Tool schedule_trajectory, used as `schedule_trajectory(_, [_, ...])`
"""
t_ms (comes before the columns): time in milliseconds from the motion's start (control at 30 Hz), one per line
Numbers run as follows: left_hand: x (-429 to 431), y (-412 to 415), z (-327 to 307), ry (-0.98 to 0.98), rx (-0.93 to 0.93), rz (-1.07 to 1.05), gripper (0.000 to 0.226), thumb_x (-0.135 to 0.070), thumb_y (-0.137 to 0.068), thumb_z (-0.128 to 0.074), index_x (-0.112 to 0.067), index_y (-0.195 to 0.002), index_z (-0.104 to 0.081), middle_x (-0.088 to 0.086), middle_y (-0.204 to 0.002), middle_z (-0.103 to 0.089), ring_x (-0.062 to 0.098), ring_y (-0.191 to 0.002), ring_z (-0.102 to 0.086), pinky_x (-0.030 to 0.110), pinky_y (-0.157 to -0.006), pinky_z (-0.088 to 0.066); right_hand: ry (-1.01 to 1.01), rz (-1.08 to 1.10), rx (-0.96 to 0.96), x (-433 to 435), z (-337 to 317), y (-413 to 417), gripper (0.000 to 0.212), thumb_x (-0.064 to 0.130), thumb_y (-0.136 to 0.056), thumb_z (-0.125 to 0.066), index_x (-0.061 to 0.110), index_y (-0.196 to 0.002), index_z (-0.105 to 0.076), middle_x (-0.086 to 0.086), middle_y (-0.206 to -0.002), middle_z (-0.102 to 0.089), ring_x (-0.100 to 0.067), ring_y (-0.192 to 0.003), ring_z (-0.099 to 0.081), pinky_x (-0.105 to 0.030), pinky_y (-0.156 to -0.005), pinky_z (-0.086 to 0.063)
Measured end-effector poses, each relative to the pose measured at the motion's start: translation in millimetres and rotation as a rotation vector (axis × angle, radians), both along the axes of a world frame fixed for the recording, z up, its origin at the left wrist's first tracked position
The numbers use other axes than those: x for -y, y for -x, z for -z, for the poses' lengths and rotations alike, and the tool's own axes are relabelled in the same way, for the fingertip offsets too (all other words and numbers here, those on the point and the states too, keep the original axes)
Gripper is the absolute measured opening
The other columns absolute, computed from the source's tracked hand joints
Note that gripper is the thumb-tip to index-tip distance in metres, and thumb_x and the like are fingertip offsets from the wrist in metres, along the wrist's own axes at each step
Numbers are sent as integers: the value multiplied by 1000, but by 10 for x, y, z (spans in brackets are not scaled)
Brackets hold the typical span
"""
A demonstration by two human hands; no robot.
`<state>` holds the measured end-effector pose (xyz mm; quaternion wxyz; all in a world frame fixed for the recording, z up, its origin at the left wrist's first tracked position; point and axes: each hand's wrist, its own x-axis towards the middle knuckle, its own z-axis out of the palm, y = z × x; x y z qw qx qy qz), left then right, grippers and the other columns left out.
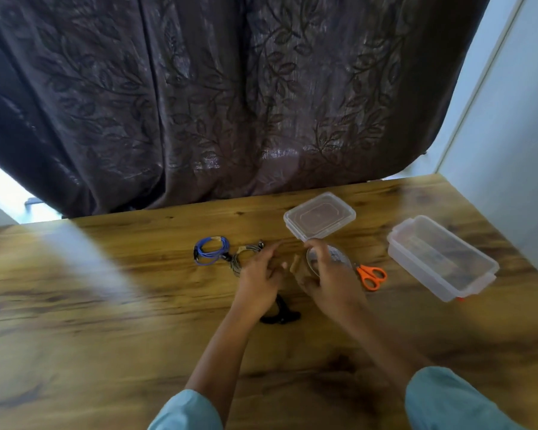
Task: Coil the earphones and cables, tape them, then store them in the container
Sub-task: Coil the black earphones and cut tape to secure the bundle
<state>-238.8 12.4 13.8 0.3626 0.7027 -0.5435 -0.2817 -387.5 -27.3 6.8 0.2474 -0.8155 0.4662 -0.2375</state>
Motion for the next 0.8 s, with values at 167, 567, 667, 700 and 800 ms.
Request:
schedule_trajectory(167, [207, 148, -58, -47, -110, 70, 40, -25, -94, -54, -20, -134, -50, -3, -127, -58, 7, -111, -54, 12, -87, -41, -256, 85, 544, -33, -159, 194, 50, 9, -81, -73, 29, -113, -40, 10, -72, -73, 1, -68, -67, -10, -59, -46])
schedule_trajectory(567, [418, 422, -191, 108, -24, 196, 8, -15, -85, -65, -22, -83, -66, -15, -94, -68, -10, -93, -58, 3, -76, -42, -681, 179, 820, 70, 40, 540, 20, 31, -90, -61, 41, -106, -53, 0, -105, -67, -12, -95, -67, -34, -80, -58])
schedule_trajectory(667, [432, 453, -214, 130, -31, 201, 15, -11, -86, -64, -25, -82, -61, -18, -91, -66, -18, -90, -55, -3, -72, -37, -533, 275, 561, 230, 105, 675, 9, 24, -96, -52, 26, -102, -59, 5, -97, -64, -14, -94, -63, -23, -74, -51])
schedule_trajectory(700, [436, 461, -219, 143, -32, 204, 19, -10, -86, -63, -28, -82, -59, -18, -90, -65, -19, -89, -55, -3, -71, -37, -423, 287, 340, 287, 141, 729, 11, 20, -96, -52, 23, -104, -59, 7, -95, -62, -12, -93, -60, -18, -72, -46])
schedule_trajectory(800, [433, 480, -237, 190, -21, 239, 32, -5, -85, -63, -36, -84, -52, -17, -89, -65, -22, -90, -54, -4, -72, -37, -185, 249, -275, 361, 261, 830, 29, 26, -95, -52, 24, -124, -50, 1, -119, -59, -16, -107, -57, -26, -89, -47])
